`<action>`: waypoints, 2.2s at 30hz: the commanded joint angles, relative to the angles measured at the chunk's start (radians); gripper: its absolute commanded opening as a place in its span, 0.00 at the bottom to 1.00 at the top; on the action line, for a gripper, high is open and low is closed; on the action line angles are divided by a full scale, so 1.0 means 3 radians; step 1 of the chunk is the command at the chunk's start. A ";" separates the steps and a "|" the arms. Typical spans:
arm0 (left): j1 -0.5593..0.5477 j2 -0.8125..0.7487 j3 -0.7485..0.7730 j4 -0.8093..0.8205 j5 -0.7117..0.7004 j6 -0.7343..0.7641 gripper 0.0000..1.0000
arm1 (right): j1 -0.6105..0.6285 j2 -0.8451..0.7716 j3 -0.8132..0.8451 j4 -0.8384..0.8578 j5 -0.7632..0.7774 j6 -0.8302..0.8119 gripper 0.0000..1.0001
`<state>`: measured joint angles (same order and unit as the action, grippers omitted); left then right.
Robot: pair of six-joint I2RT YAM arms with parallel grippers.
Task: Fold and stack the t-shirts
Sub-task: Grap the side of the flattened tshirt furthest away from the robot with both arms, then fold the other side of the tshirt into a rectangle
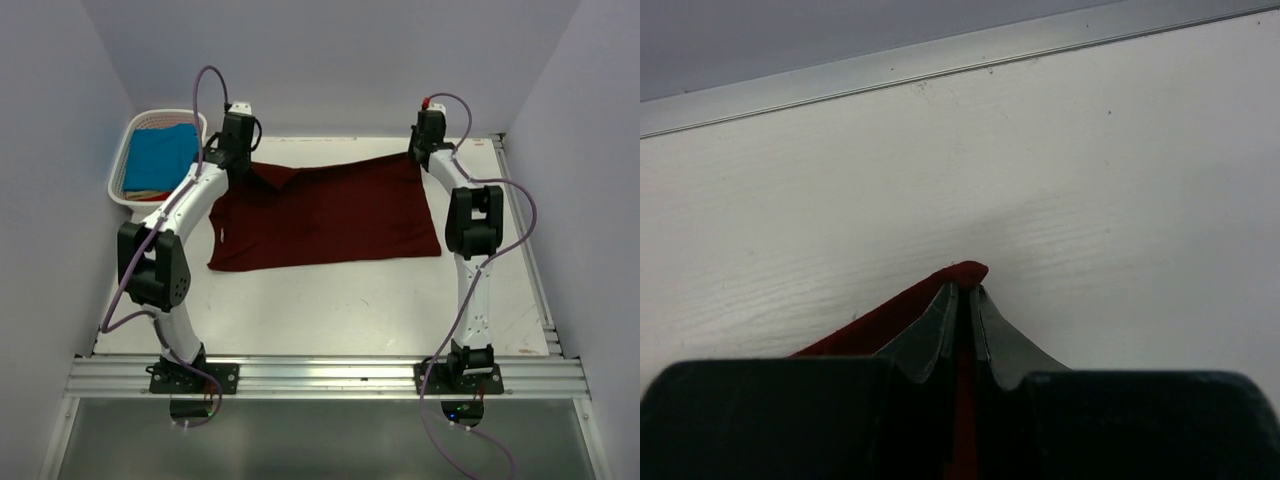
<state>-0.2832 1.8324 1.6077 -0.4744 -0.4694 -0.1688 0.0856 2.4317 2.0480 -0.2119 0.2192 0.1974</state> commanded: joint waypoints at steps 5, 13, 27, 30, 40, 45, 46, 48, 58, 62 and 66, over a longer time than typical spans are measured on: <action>0.0029 -0.0243 -0.0148 -0.0147 0.0005 -0.0133 0.00 | -0.0030 -0.0624 -0.0424 0.0210 0.0169 -0.0091 0.08; 0.0029 -0.0427 -0.0430 -0.0249 0.0123 -0.0214 0.00 | -0.0025 -0.1171 -0.1134 0.0175 0.0241 0.0022 0.04; 0.0029 -0.0764 -0.0818 -0.0428 0.0174 -0.0286 0.00 | 0.0134 -0.1693 -0.1810 -0.0234 0.0287 0.0160 0.00; 0.0029 -0.0841 -0.0956 -0.0418 0.0199 -0.0301 0.00 | 0.0169 -0.1811 -0.1958 -0.0245 0.0348 0.0170 0.00; 0.0029 -0.0969 -0.1371 -0.0331 0.0450 -0.0388 0.00 | 0.0246 -0.1832 -0.2225 -0.0209 0.0578 0.0119 0.00; 0.0029 -0.1000 -0.1386 -0.0331 0.0465 -0.0383 0.00 | 0.0246 -0.1714 -0.2138 -0.0214 0.0772 0.0114 0.00; 0.0029 -0.1005 -0.1381 -0.0336 0.0460 -0.0378 0.00 | 0.0246 -0.1669 -0.2057 -0.0275 0.0813 0.0119 0.00; 0.0029 -0.1000 -0.1355 -0.0362 0.0445 -0.0368 0.00 | 0.0246 -0.1551 -0.1964 -0.0357 0.0941 0.0129 0.00; 0.0029 -0.1000 -0.1309 -0.0423 0.0414 -0.0358 0.00 | 0.0251 -0.1535 -0.2122 -0.0490 0.0931 0.0242 0.00; 0.0029 -0.1005 -0.1314 -0.0449 0.0440 -0.0363 0.00 | 0.0246 -0.1556 -0.2189 -0.0505 0.0931 0.0267 0.00; 0.0029 -0.1056 -0.1345 -0.0464 0.0496 -0.0378 0.00 | 0.0246 -0.1556 -0.2189 -0.0557 0.0942 0.0293 0.00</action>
<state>-0.2817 1.5677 1.1889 -0.6003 -0.3332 -0.2707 0.1589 1.9827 1.3941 -0.3622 0.4572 0.2657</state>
